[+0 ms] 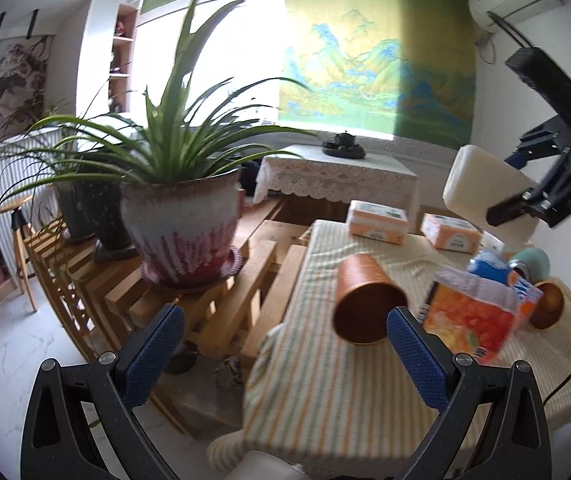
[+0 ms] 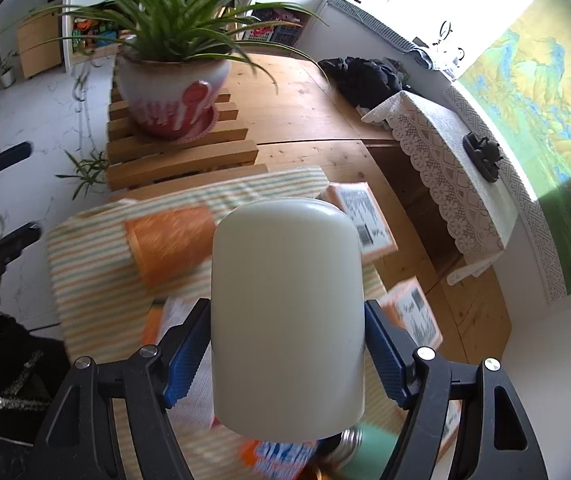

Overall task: Flip cup upside down
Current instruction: 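Lift the white cup with the right gripper and rotate it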

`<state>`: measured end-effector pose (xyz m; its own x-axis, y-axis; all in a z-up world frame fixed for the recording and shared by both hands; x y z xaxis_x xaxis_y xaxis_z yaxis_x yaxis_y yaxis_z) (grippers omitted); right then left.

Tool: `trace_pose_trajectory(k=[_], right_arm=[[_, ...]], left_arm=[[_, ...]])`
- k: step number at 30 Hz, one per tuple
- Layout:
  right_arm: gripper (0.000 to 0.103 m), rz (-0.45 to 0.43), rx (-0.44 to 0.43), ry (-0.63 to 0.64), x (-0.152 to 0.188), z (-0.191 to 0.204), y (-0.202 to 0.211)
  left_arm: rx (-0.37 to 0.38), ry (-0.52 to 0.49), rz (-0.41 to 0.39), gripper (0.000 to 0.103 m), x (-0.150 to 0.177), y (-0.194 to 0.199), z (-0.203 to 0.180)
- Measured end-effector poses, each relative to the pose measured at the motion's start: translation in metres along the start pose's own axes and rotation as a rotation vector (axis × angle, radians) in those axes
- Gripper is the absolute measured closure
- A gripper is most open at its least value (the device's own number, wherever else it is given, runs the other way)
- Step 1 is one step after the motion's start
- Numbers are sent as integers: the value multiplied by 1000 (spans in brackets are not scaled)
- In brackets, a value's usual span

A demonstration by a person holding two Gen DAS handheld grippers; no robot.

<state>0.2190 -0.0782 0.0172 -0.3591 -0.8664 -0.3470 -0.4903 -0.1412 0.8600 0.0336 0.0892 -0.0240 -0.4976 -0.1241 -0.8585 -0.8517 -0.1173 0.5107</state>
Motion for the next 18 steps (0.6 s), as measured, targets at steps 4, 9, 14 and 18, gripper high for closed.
trace_pose_trajectory(k=[4, 9, 14, 18], right_arm=[[33, 10, -11, -20, 51, 24, 15], [32, 58, -50, -24, 112, 63, 5], [32, 97, -68, -29, 143, 78, -21], [32, 115, -69, -29, 152, 79, -41]], left_arm=[[54, -28, 18, 1, 1, 5, -23], [109, -83, 69, 1, 8, 4, -54], [165, -74, 137, 1, 17, -2, -77], [189, -80, 175, 1, 23, -3, -91]])
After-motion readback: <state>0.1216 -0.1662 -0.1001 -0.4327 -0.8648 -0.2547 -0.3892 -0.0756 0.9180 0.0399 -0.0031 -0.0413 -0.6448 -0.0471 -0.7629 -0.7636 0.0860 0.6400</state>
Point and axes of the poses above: each gripper's, at about its wrist camera, not at the fingertips, and y roughly against the way its jaws point, z to its left, x to its underside, the point moved 3 cm from there along -y, roughly the way its jaws point, and after that the axes turned 4 degrees about z, right-handed, at the moved point
